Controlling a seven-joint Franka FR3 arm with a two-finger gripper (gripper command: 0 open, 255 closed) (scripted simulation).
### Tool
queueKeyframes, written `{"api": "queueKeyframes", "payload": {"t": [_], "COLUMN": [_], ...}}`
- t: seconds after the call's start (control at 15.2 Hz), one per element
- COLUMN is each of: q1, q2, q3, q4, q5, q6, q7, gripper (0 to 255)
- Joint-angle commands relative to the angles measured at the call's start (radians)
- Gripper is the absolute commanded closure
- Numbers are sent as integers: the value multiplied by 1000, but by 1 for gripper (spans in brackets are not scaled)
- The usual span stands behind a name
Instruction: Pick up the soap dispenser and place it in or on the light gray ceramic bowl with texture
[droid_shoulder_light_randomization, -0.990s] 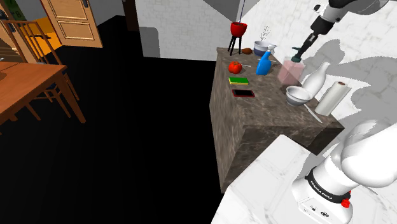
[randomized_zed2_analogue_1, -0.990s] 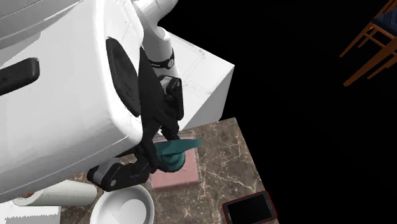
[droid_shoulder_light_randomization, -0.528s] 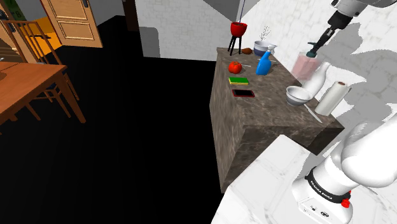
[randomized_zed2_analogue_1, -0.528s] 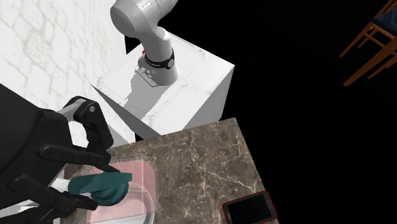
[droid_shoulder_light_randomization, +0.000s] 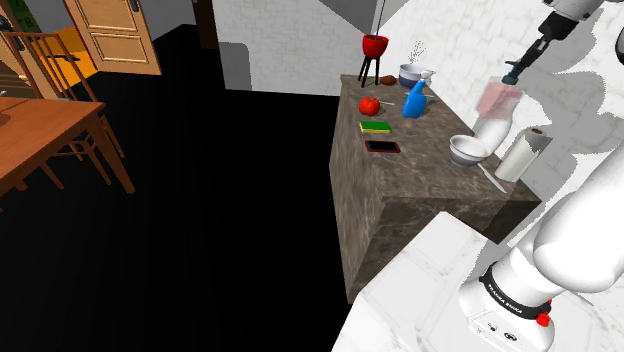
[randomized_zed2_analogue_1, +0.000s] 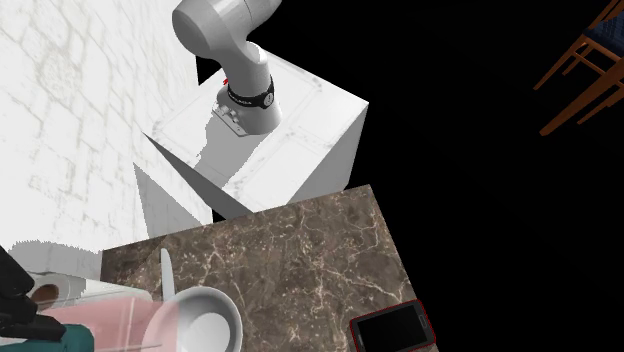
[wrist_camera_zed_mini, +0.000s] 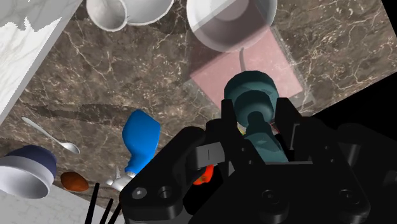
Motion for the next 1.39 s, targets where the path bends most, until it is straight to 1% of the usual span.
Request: {"api": "queueKeyframes", "payload": {"t": [0.0, 0.66, 1.32], "q1": [-4, 9, 6], "q2": [6, -19, 4], "q3": [-3, 5, 6], "q4": [-17, -166, -285], "q5": [7, -10, 23], "q6": [18, 157, 282], "q7": [-14, -23, -64], "gripper": [255, 255, 255]}}
